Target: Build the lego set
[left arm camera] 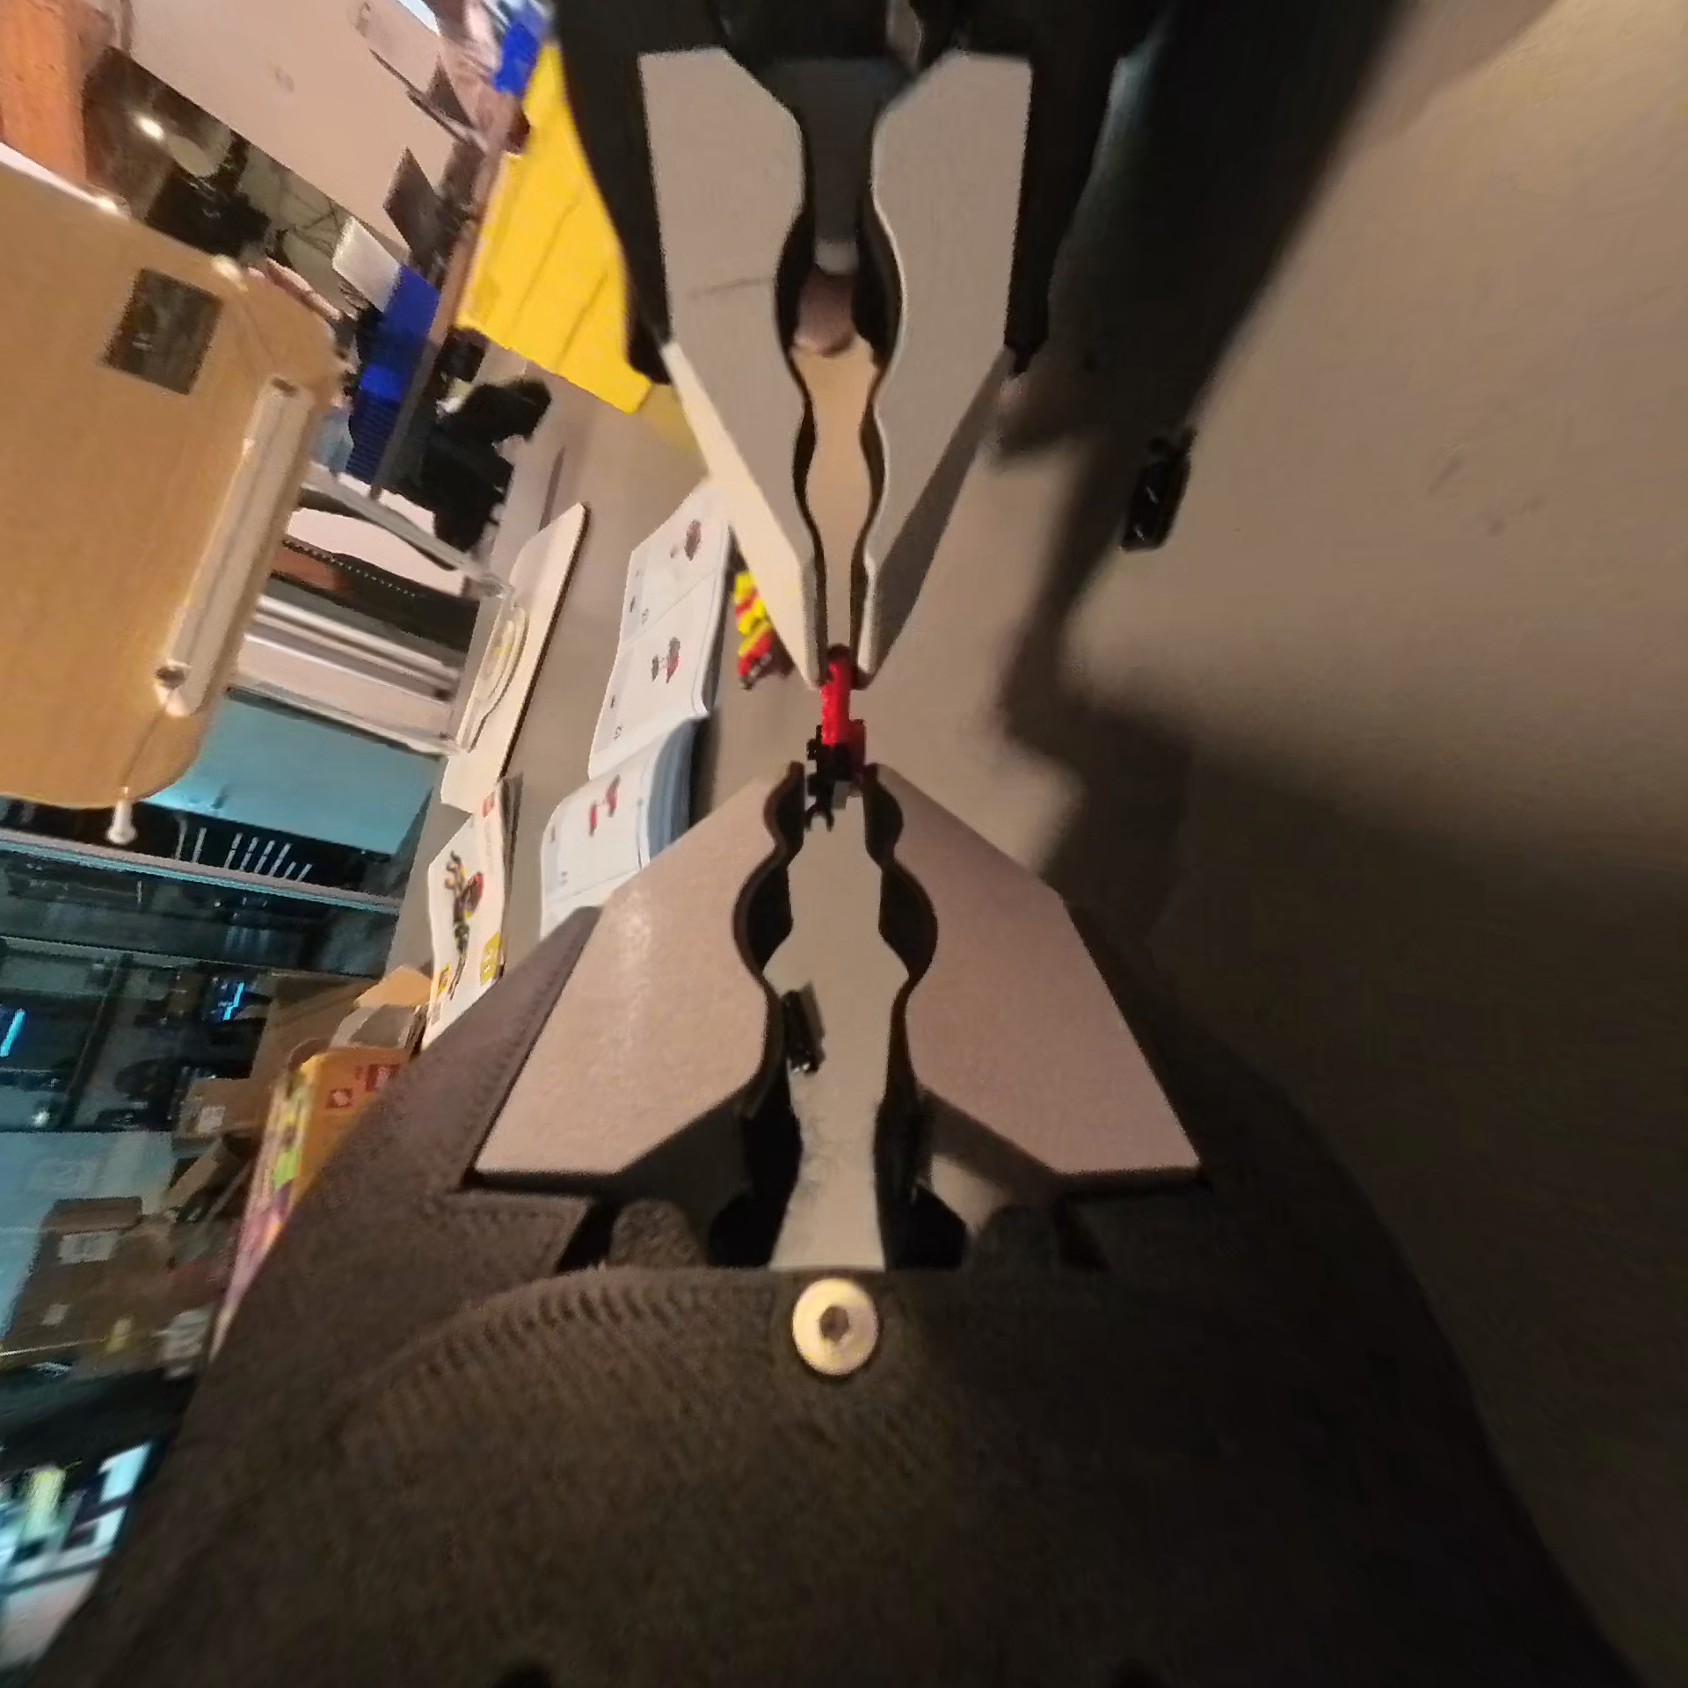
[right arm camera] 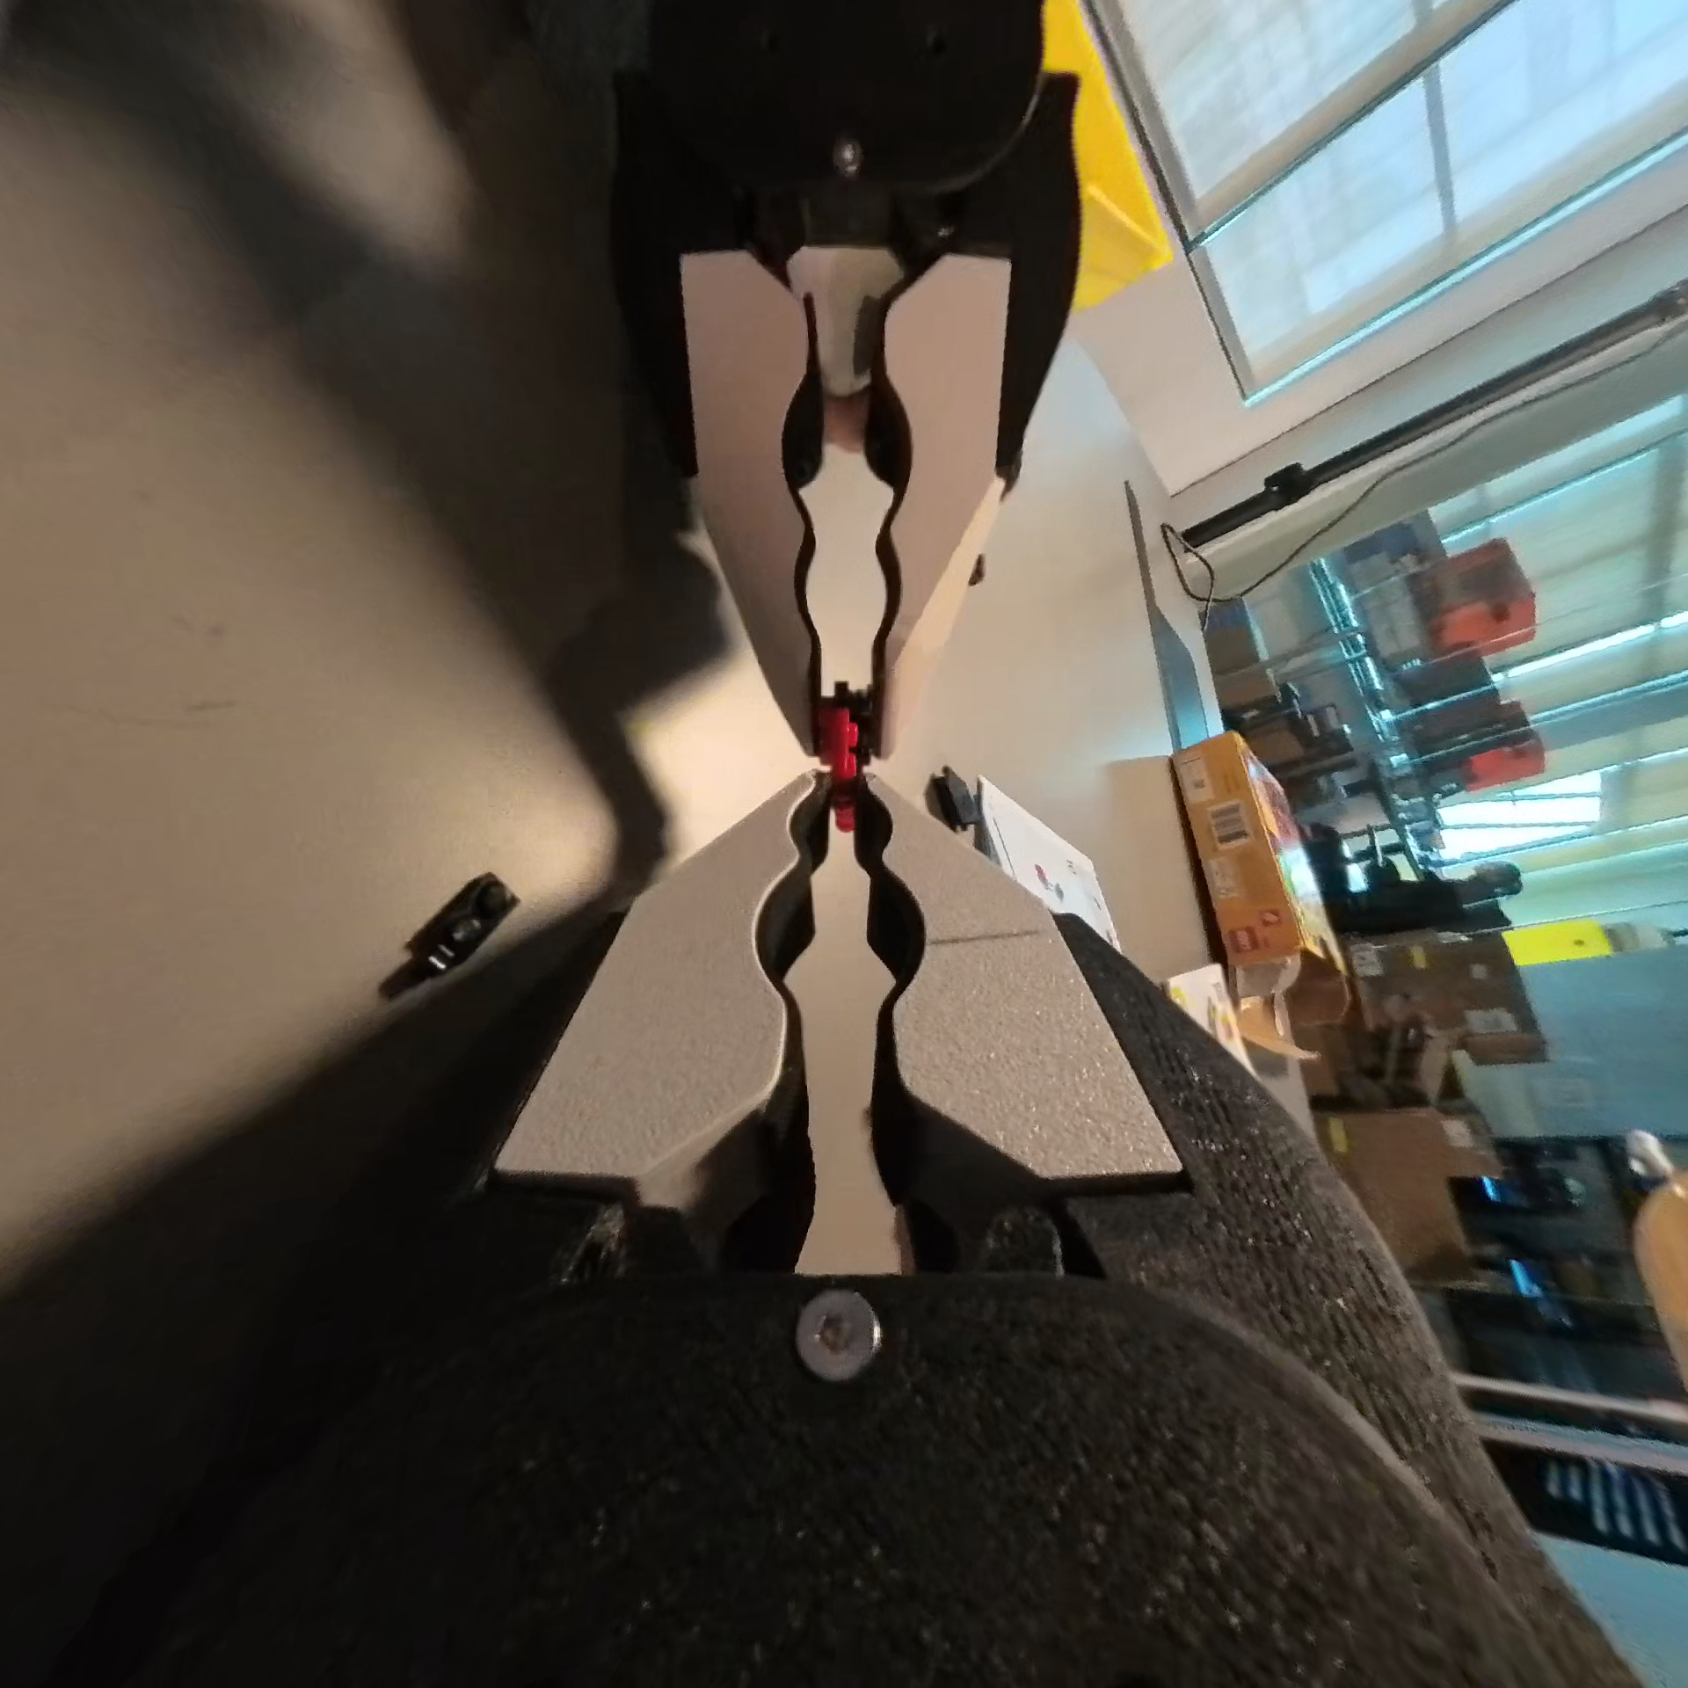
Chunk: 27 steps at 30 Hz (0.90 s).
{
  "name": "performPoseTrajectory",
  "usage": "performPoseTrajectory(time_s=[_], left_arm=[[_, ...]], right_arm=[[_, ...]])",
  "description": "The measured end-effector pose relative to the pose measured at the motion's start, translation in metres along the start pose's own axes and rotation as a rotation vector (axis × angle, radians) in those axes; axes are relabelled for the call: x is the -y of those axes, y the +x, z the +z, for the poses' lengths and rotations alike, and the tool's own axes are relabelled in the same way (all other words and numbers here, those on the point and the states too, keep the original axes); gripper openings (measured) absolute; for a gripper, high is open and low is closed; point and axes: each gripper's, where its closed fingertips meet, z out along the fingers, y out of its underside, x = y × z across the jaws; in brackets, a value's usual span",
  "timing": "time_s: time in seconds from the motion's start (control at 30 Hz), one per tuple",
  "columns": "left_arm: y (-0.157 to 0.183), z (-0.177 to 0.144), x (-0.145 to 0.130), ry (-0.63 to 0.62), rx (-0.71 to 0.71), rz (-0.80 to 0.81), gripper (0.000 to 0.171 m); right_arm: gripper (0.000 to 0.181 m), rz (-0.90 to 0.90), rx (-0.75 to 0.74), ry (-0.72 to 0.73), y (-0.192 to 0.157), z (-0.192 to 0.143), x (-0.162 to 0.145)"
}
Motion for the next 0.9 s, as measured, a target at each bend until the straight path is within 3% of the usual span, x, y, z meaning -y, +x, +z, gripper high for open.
performPoseTrajectory(time_s=[0.13, 0.27, 0.43, 0.57, 0.63, 0.7, 0.8, 0.83, 0.9], left_arm=[[-0.007, -0.007, 0.009, 0.111, -0.060, -0.201, 0.032], [-0.012, -0.009, 0.002, 0.131, -0.117, -0.351, 0.033], [-0.014, -0.005, -0.004, 0.104, -0.106, -0.367, 0.028], [-0.016, -0.005, -0.005, 0.101, -0.087, -0.362, 0.029], [-0.021, -0.005, -0.006, 0.107, -0.058, -0.366, 0.028], [-0.025, -0.006, -0.006, 0.117, -0.034, -0.377, 0.028], [-0.028, -0.007, -0.006, 0.133, -0.029, -0.395, 0.028], [-0.028, -0.008, -0.005, 0.137, -0.025, -0.397, 0.028], [-0.027, -0.009, -0.003, 0.142, -0.030, -0.399, 0.028]], right_arm=[[0.003, -0.013, -0.021, 0.022, 0.007, -0.006, -0.003], [0.003, -0.179, 0.042, -0.084, -0.008, -0.005, -0.028], [0.004, -0.293, 0.120, -0.175, -0.019, -0.007, -0.046], [0.022, -0.293, 0.122, -0.261, -0.011, -0.021, -0.053], [0.032, -0.187, 0.118, -0.358, -0.005, -0.034, -0.064], [0.028, 0.116, 0.180, -0.395, -0.012, -0.045, -0.067], [0.030, 0.658, 0.401, -0.164, -0.045, -0.052, -0.015], [0.031, 0.751, 0.414, -0.105, -0.050, -0.052, -0.002], [0.034, 0.803, 0.378, -0.128, -0.059, -0.051, -0.001]])
